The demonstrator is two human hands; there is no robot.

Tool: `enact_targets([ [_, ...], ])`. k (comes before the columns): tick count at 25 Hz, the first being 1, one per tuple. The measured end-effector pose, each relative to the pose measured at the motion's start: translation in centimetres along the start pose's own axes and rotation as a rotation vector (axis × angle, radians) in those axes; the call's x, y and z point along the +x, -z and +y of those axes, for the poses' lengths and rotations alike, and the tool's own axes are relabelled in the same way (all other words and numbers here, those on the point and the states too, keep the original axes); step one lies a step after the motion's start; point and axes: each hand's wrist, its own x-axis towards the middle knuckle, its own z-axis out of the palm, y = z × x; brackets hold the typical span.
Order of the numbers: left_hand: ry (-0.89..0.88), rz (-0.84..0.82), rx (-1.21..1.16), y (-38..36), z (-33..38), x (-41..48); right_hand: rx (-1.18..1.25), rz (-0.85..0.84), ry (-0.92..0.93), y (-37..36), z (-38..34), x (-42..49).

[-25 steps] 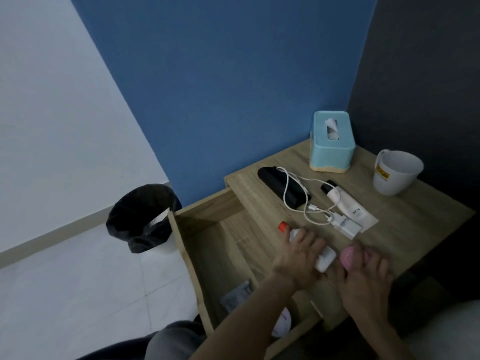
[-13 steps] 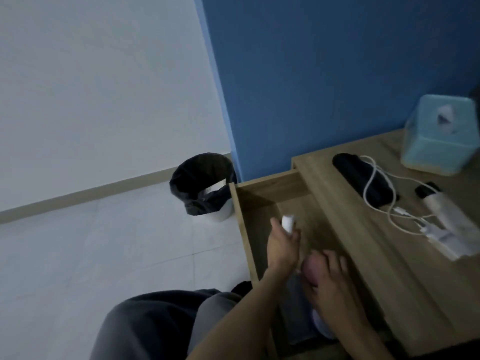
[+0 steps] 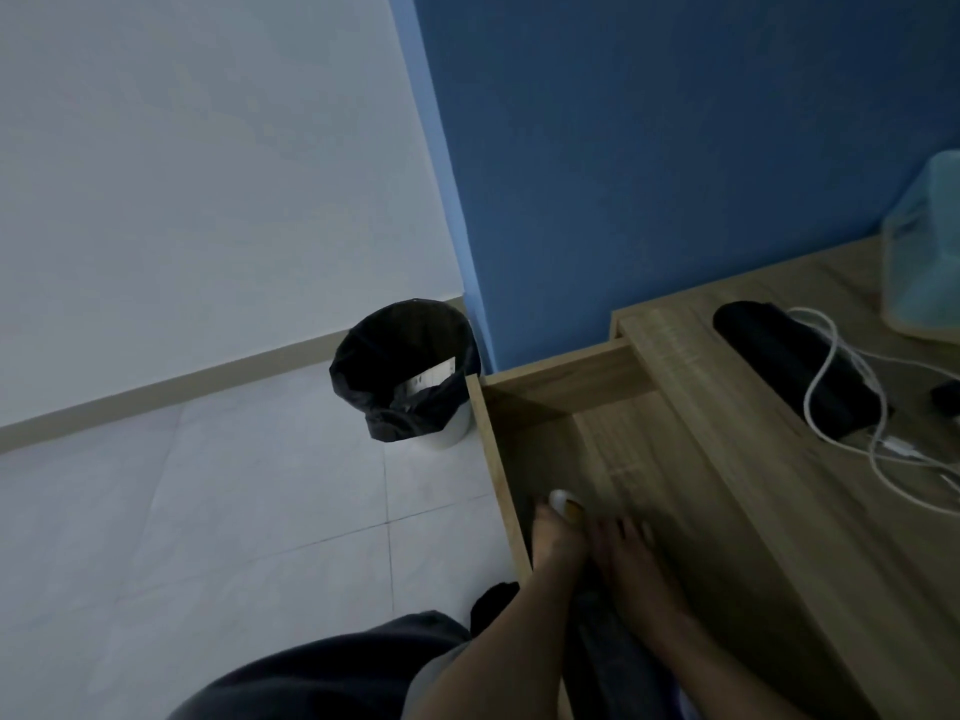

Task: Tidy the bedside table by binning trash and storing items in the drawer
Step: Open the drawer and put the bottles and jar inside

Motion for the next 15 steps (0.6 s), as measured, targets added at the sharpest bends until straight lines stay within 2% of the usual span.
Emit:
enact_targets([
  [2,-0.002,-0.013,0.036,-0.1,-0.2,0.3,0.056,0.027,0.013,1.3,-0.3,-0.2],
  [4,-0.036,0.005,0.119,-0.1,0.3,-0.1,0.195,0.020,-0.131,3.2,-0.4,-0.1],
  [6,-0.121,0.094,0.216,-0.1,1.5,-0.6,0.278,0.105,-0.165,5.3,-0.4,-0.2],
  [8,-0.311,0.188,0.281,-0.4,3.5,-1.5,0.411,0.248,-0.156,9.0,0.0,-1.2],
  [11,-0.658,0.205,0.302,-2.2,7.8,-4.3,0.483,0.553,-0.070,13.5,2.6,-4.1],
  [13,-0.890,0.143,0.352,-4.4,10.1,-6.7,0.407,0.750,-0.089,15.4,6.2,-6.5],
  [15,-1.003,-0.077,0.402,-7.3,11.0,-9.2,0.335,0.857,-0.241,16.7,10.7,-9.0],
])
